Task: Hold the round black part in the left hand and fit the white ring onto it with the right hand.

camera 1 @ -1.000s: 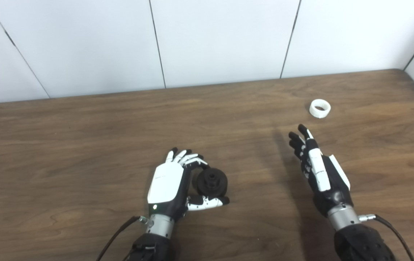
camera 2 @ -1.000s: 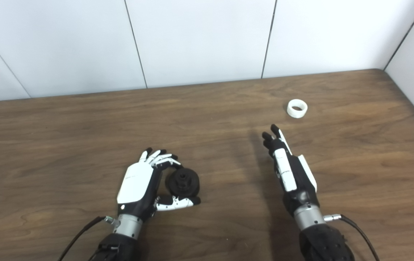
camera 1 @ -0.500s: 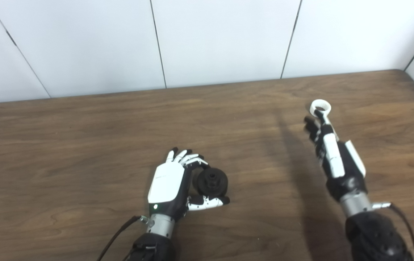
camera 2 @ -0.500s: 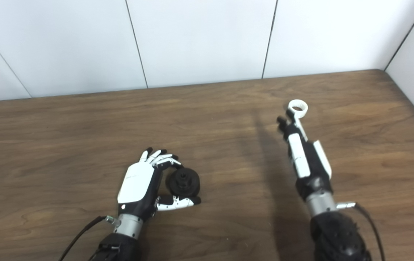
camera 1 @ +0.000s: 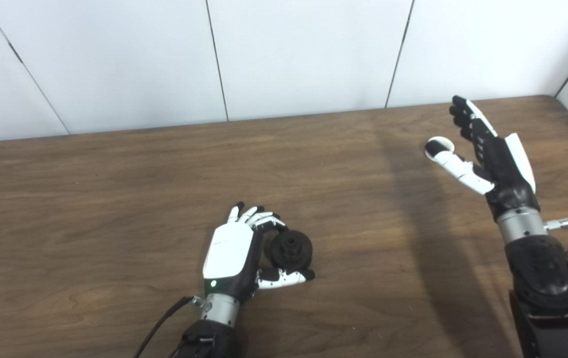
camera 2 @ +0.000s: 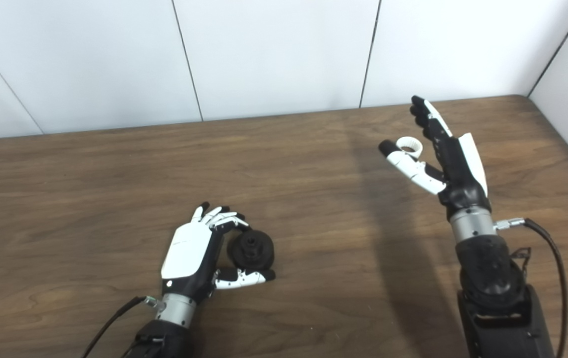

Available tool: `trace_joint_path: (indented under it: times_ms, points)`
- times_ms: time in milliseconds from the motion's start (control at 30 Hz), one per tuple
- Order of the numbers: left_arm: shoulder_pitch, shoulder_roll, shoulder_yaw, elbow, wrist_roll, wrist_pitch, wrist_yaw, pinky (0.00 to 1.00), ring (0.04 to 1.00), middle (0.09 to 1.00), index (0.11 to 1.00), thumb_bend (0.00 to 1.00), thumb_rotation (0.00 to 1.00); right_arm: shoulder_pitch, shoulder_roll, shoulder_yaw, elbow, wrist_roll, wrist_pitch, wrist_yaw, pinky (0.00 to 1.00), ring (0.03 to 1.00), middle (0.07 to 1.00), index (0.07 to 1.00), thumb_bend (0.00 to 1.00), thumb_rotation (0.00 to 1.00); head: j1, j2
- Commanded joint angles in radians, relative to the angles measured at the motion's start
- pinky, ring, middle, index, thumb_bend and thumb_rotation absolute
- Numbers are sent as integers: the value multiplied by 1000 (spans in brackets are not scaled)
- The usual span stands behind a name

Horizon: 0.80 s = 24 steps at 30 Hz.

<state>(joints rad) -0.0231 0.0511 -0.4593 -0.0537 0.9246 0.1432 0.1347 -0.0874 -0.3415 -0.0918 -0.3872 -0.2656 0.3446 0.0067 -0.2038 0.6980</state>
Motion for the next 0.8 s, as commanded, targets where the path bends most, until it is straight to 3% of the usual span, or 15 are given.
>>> trace_joint_path:
  times_ms: [0, 167, 300, 467, 767]
  points:
    - [15, 22, 5, 56, 8, 13, -8, 1000, 887, 775, 484, 525, 58, -44, -33, -7, 6, -44, -19, -8, 888, 902, 906, 913, 667, 550, -12, -1]
    - [16, 31, 9, 56, 5, 5, -5, 1000, 882, 775, 484, 525, 58, -95, -59, -16, 83, -65, -28, -9, 890, 891, 893, 881, 726, 425, -46, -6]
    - [18, 38, 14, 52, 2, 0, -4, 1000, 881, 773, 484, 525, 58, -136, -90, 0, 136, -106, -21, -1, 854, 883, 892, 866, 740, 382, -87, -8]
    - [18, 51, 20, 56, -3, -15, 5, 1000, 875, 768, 484, 525, 58, -194, -130, 36, 208, -167, 5, 17, 908, 927, 913, 857, 753, 314, -122, -12]
    - [22, 69, 42, 60, -33, -46, 15, 1000, 874, 763, 483, 525, 56, -269, -175, 84, 320, -225, 12, 50, 891, 954, 928, 852, 772, 289, -225, -26]
